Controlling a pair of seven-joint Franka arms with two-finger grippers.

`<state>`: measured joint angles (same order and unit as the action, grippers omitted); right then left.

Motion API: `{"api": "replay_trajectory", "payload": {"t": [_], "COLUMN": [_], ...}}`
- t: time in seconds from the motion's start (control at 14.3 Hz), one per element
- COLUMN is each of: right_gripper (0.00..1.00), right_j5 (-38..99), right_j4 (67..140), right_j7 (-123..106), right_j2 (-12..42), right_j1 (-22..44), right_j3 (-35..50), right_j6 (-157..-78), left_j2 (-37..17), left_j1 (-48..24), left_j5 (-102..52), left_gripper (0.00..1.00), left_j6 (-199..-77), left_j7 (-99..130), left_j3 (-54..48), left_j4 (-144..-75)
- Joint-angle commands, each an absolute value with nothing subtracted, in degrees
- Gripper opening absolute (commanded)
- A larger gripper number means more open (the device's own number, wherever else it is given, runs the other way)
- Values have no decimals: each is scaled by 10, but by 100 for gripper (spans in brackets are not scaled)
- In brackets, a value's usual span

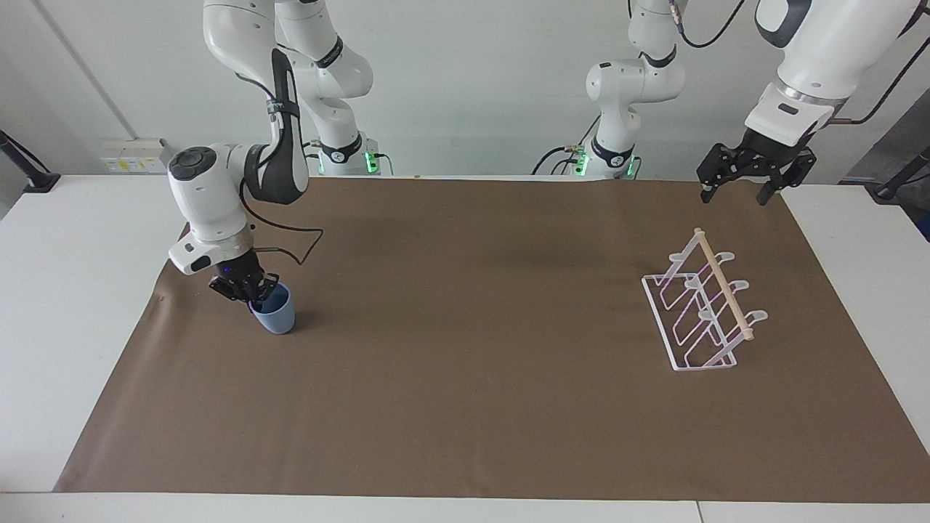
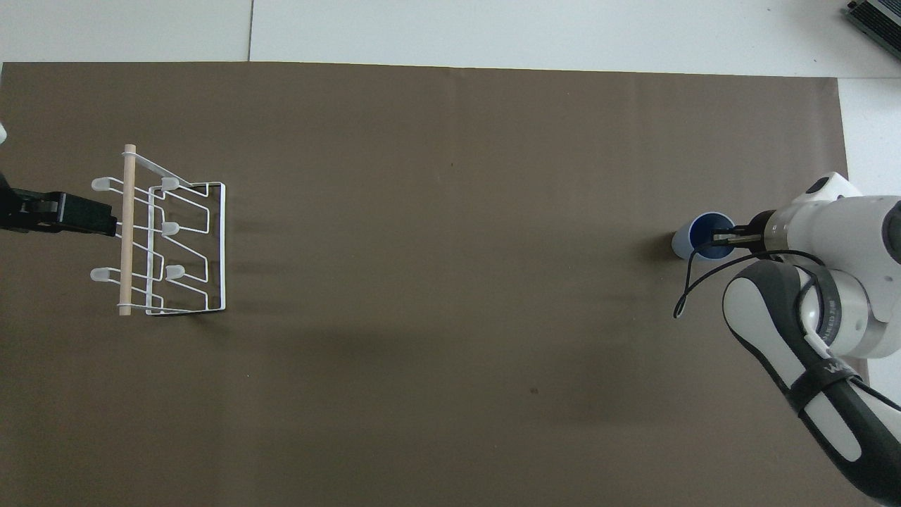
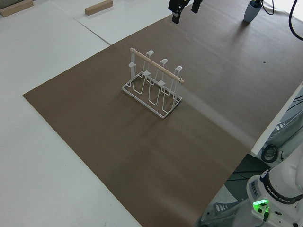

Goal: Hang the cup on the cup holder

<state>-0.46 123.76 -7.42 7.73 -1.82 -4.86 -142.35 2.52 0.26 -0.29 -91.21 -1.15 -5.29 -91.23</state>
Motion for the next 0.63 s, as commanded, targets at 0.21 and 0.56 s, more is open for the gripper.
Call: {"api": "replay_trajectory", "payload": {"t": [0.21,0.56], "right_gripper": [0,0], "right_j5": [-5,-5], "right_j4": [1236,1199], "right_j7": [-82,-82], "right_j2": [75,83], "right_j1": [-19,-19], "right_j3": [-47,-47], "right_j6": [-1426,-1392], "left_j2": [41,48], "left_j1": [-2,-4], "left_j5": [11,10], "left_gripper": [100,100], "left_j6": [-906,-918], "left_j7": [-45,-46], "left_j3": [-50,-53], "left_j4": [-929,-944]}}
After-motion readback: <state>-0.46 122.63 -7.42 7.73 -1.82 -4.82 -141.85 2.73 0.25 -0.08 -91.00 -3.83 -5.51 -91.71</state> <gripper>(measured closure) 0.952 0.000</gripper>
